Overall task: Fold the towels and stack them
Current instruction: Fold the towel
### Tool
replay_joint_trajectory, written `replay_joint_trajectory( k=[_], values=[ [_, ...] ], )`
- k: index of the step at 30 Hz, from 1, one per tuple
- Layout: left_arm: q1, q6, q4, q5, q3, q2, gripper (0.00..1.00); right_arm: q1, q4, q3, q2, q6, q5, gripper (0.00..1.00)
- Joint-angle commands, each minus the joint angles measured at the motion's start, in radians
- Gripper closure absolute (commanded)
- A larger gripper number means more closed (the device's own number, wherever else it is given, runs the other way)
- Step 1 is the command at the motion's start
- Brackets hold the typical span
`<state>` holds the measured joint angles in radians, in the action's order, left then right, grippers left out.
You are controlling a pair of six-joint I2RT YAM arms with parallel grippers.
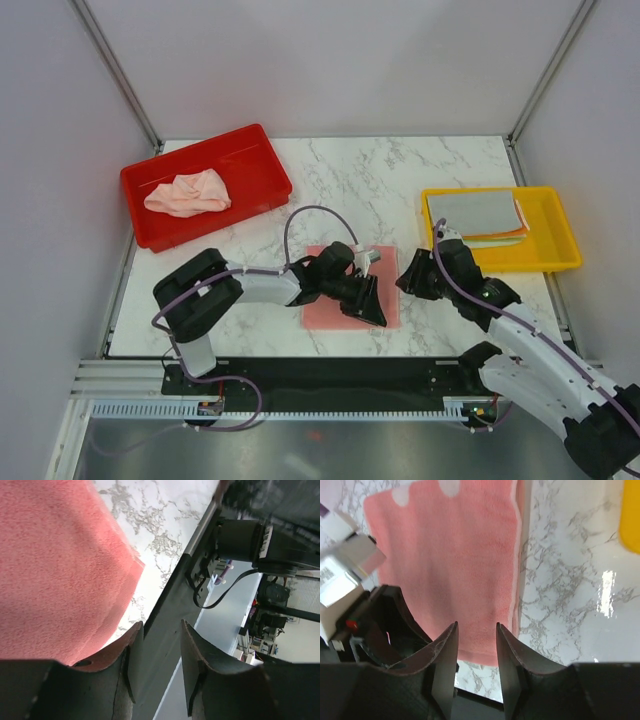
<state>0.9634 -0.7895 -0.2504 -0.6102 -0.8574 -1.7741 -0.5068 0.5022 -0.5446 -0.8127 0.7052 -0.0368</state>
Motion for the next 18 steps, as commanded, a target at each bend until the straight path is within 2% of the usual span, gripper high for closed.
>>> replay_joint_trajectory(
  k=[1,5,6,8,9,13,15,18],
  values=[
    [0.003,-0.062,-0.066,-0.010,-0.012,0.031,0.58,-0.002,0.007,-0.087,-0.049,0.013,0.112,0.57],
    [-0.101,0.047,0.178,0.076,-0.084,0.137,0.55,0.004,-0.047,-0.172,-0.235,-0.079,0.146,0.57],
    [-0.168,0.071,0.318,0.142,-0.129,0.169,0.54,0.008,-0.059,-0.195,-0.279,-0.105,0.146,0.57],
    [-0.244,0.125,0.422,0.219,-0.164,0.192,0.52,0.030,-0.088,-0.258,-0.400,-0.175,0.131,0.59],
    [-0.320,0.134,0.481,0.272,-0.186,0.200,0.52,0.039,-0.090,-0.279,-0.472,-0.194,0.121,0.60],
    [-0.468,0.148,0.548,0.389,-0.183,0.191,0.51,0.068,-0.082,-0.341,-0.582,-0.230,0.042,0.62],
    [-0.511,0.139,0.559,0.438,-0.172,0.177,0.50,0.067,-0.083,-0.321,-0.586,-0.220,0.043,0.61],
    [-0.523,0.151,0.540,0.417,-0.181,0.127,0.49,0.067,-0.074,-0.275,-0.576,-0.202,0.042,0.58]
  ],
)
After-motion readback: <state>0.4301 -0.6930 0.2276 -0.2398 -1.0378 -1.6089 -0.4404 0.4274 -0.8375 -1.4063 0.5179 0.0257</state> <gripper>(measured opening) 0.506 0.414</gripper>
